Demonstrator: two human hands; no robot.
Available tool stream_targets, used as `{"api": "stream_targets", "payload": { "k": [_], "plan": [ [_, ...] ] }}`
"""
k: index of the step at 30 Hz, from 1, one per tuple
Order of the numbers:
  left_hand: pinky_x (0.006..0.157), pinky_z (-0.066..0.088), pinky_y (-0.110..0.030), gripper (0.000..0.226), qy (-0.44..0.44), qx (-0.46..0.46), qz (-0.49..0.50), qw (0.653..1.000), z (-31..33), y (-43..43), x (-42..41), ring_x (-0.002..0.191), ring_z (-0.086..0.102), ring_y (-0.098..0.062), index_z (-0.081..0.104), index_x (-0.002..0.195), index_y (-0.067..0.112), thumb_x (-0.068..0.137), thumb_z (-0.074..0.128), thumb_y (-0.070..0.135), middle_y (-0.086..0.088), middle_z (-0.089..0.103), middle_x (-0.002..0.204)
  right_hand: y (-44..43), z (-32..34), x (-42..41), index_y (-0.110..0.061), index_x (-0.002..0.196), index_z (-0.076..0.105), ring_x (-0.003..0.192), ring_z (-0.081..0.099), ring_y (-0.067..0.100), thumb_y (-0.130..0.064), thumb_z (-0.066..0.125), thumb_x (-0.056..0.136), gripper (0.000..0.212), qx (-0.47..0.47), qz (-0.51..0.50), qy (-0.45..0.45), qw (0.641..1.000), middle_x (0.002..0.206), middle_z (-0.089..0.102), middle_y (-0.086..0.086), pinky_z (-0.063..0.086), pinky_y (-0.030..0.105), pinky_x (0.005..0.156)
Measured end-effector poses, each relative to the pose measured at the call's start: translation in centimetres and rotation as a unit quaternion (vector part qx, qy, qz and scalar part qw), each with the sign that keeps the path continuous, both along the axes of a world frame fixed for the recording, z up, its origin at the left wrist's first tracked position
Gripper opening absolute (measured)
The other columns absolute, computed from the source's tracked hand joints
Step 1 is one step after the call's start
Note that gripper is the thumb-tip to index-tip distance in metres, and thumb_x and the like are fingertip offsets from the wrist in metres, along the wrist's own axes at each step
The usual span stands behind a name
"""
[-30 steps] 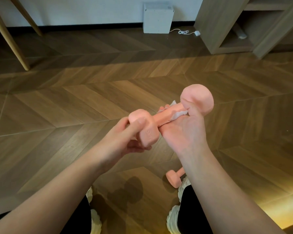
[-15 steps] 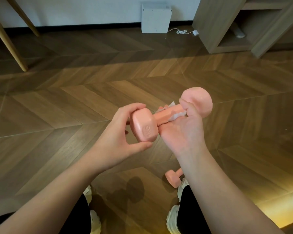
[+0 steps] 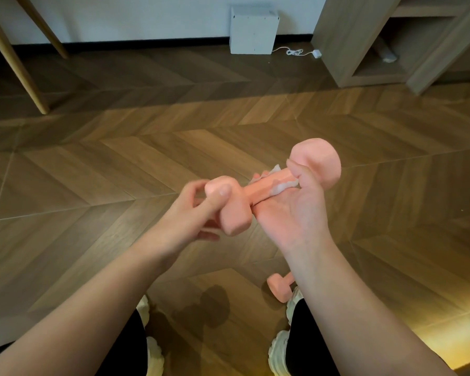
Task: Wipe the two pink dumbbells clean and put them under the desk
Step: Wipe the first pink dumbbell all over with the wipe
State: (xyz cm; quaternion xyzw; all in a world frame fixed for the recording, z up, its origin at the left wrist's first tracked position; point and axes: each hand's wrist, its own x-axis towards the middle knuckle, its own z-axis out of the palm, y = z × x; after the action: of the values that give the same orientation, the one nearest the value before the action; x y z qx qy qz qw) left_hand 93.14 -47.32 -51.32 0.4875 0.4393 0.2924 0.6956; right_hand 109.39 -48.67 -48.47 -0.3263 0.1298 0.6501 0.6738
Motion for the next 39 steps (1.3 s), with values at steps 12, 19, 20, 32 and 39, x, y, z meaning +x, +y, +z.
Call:
{"api": "stream_targets", "payload": {
  "k": [12,19,20,32,39],
  "plan": [
    [0.079,0.06,-0.037,0.073,-0.062,-0.064,-0.023,0.996,0.0,-0.7,0.5,0.092,0.072,-0.026,0.049,0.133,0.022,0.069,0.073,0.048,-0.011,0.069,0.116,0.0,0.1,0.1,-0.009,0.094,0.045,0.076,0.047,0.022,-0.015,0.058,0.09,0.014,0.001,-0.001,0.002,1.0,0.085,0.044,0.009,0.042,0.032,0.084],
    [0.105,0.042,-0.026,0.1,0.172,0.347,-0.092,0.917,0.8,-0.5,-0.5,0.129,0.048,-0.008,0.027,0.145,0.037,0.063,0.081,0.048,0.009,0.045,0.139,0.0,-0.1,0.0,-0.011,0.088,0.045,0.065,0.048,0.018,-0.014,0.058,0.088,0.013,0.009,0.008,0.003,1.0,0.075,0.045,0.007,0.044,0.03,0.075],
    [0.099,0.046,-0.022,0.095,0.123,0.24,-0.064,0.961,1.0,-0.8,0.0,0.123,0.053,-0.003,0.029,0.141,0.044,0.061,0.078,0.054,0.014,0.049,0.136,-0.1,-0.2,0.0,-0.011,0.086,0.045,0.066,0.048,0.019,-0.014,0.057,0.09,0.013,0.008,0.009,-0.005,1.0,0.075,0.044,0.007,0.044,0.03,0.073],
    [0.093,0.045,-0.021,0.079,0.193,0.428,-0.009,0.883,-0.2,-1.2,0.2,0.116,0.054,-0.011,0.046,0.129,0.018,0.063,0.089,0.022,0.001,0.053,0.126,0.4,0.3,1.5,-0.009,0.095,0.047,0.07,0.049,0.023,-0.014,0.058,0.088,0.014,-0.011,-0.011,-0.003,1.0,0.076,0.046,0.007,0.036,0.042,0.108],
    [0.08,0.053,-0.022,0.071,0.087,0.104,0.023,0.99,-0.6,-1.1,0.7,0.099,0.063,-0.005,0.053,0.121,0.034,0.056,0.08,0.042,0.014,0.065,0.109,0.4,-1.3,1.7,0.001,0.1,0.053,0.085,0.064,0.029,0.003,0.044,0.098,0.009,-0.013,0.046,-0.107,0.993,0.096,0.062,0.02,0.048,0.044,0.098]
  ]
}}
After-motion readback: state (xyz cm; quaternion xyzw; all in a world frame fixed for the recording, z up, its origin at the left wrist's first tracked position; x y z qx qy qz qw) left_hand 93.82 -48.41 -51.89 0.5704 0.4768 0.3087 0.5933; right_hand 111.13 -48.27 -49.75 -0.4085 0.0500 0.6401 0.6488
